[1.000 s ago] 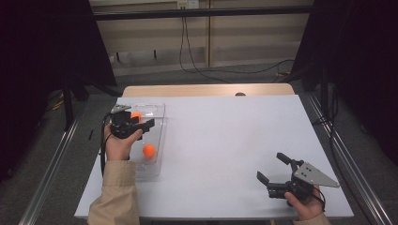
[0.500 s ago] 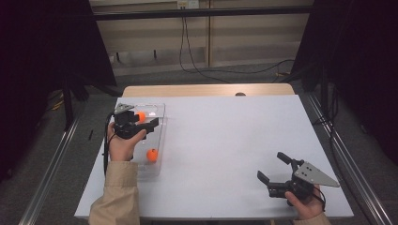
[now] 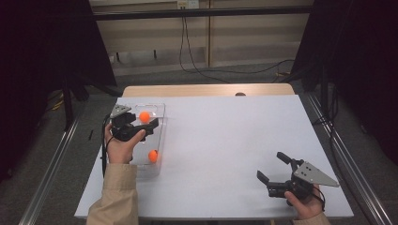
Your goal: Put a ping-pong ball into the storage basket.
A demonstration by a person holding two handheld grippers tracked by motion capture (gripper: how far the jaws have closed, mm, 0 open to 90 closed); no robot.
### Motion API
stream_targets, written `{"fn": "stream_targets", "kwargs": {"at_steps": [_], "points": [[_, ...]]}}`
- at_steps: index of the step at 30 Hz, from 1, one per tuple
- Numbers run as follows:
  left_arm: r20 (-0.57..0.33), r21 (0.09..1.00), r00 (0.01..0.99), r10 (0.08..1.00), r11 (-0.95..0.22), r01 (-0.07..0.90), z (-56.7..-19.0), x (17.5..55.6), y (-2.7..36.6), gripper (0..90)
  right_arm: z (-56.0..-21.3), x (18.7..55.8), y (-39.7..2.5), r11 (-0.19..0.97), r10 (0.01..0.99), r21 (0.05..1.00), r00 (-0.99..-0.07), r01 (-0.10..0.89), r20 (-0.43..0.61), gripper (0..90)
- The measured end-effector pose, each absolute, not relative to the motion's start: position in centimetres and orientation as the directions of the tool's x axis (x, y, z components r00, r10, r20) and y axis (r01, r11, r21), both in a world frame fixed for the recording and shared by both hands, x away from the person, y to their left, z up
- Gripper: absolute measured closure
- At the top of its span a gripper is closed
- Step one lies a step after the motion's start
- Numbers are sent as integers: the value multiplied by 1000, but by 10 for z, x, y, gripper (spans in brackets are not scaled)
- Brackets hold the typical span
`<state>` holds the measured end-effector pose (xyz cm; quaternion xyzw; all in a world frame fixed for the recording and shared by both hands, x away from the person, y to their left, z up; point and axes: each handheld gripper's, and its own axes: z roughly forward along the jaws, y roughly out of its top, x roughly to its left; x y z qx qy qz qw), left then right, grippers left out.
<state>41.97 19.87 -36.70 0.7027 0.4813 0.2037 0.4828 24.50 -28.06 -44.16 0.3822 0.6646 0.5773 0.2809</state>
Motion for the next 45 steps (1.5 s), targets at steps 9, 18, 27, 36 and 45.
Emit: {"fn": "stream_targets", "kwargs": {"at_steps": [9, 18, 27, 36, 45], "points": [[-171, 893, 479, 861, -70, 445, -370, 405, 198, 35, -441, 244, -280, 48, 834, 982, -549, 181, 61, 15], [-174, 903, 485, 857, -57, 425, -371, 390, 201, 34, -441, 243, -280, 48, 834, 983, -548, 180, 60, 15], [-196, 913, 511, 837, -35, 407, -374, 379, 207, 35, -441, 243, -281, 53, 834, 982, -549, 180, 56, 15], [-180, 923, 524, 832, -41, 382, -379, 368, 206, 34, -441, 242, -281, 48, 834, 982, -548, 180, 59, 15], [-185, 933, 529, 828, -21, 359, -390, 349, 214, 35, -441, 242, -281, 49, 835, 983, -547, 179, 57, 15]]}}
